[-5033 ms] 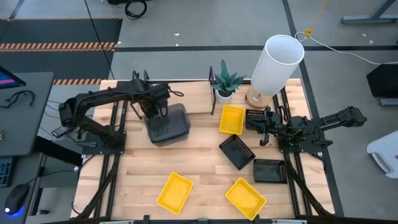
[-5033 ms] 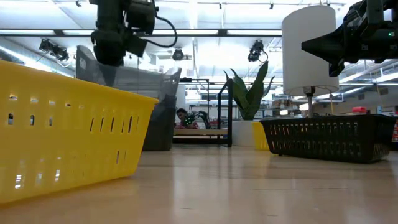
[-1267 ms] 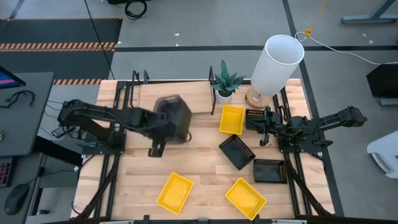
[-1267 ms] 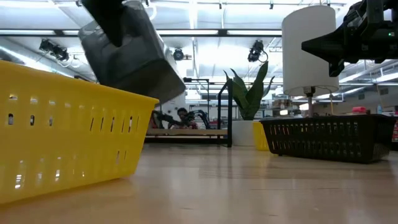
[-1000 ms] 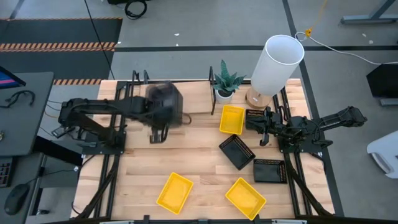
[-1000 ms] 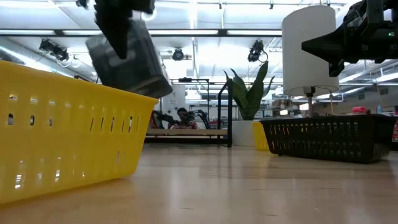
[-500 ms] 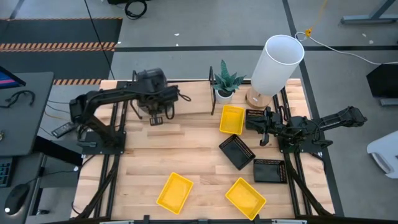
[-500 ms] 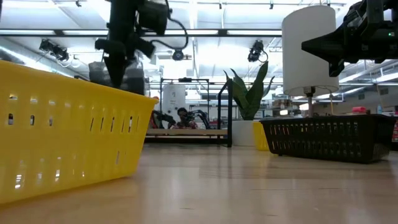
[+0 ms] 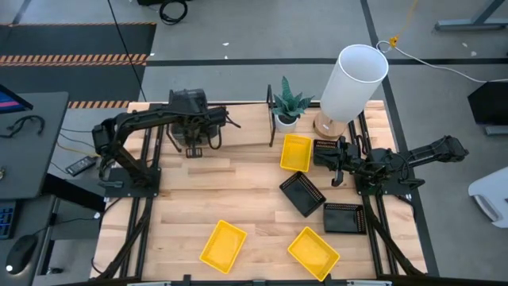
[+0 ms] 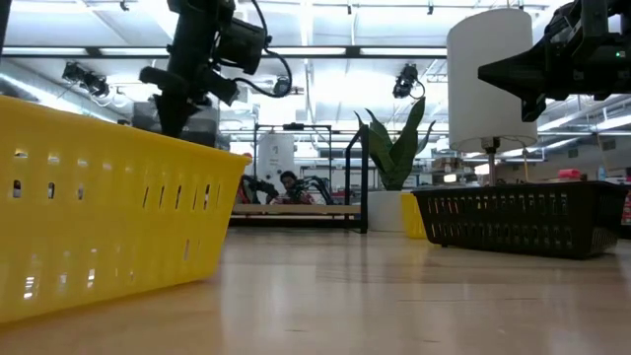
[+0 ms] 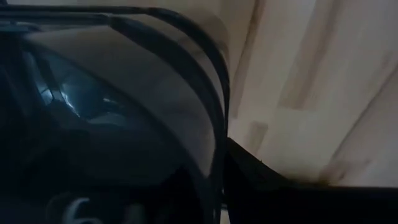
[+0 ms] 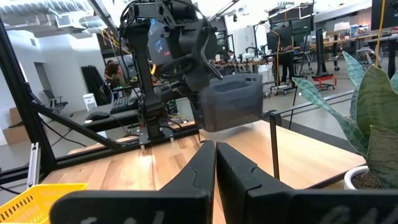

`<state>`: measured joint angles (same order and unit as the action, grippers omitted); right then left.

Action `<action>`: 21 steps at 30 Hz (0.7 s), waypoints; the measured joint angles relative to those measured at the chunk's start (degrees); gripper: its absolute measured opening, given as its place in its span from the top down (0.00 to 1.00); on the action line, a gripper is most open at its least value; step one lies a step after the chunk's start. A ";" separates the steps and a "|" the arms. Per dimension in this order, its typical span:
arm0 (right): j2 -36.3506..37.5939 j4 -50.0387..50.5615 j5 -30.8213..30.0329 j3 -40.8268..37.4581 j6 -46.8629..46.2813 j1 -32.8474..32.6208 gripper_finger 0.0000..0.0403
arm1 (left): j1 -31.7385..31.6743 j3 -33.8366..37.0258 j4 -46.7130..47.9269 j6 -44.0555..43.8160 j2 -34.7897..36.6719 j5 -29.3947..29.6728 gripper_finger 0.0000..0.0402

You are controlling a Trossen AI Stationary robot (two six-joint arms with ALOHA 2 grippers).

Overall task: Stack baskets on shelf by color
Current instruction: Put the stacked gray bins on the shelf

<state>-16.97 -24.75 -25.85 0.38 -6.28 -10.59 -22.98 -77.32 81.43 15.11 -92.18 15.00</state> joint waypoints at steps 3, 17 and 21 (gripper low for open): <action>0.01 -0.01 0.00 0.00 0.01 0.00 0.95 | 0.06 0.60 -0.75 -0.66 0.11 -0.45 0.95; 0.02 -0.02 0.00 -0.02 0.00 0.02 0.95 | -0.36 13.13 -8.58 -1.17 6.06 0.57 0.88; 0.02 -0.02 0.00 0.00 0.00 0.02 0.95 | -0.61 13.14 -8.19 -2.91 6.10 1.96 0.77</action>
<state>-16.95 -24.77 -25.85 0.38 -6.28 -10.57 -23.59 -64.18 73.24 12.20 -86.08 16.96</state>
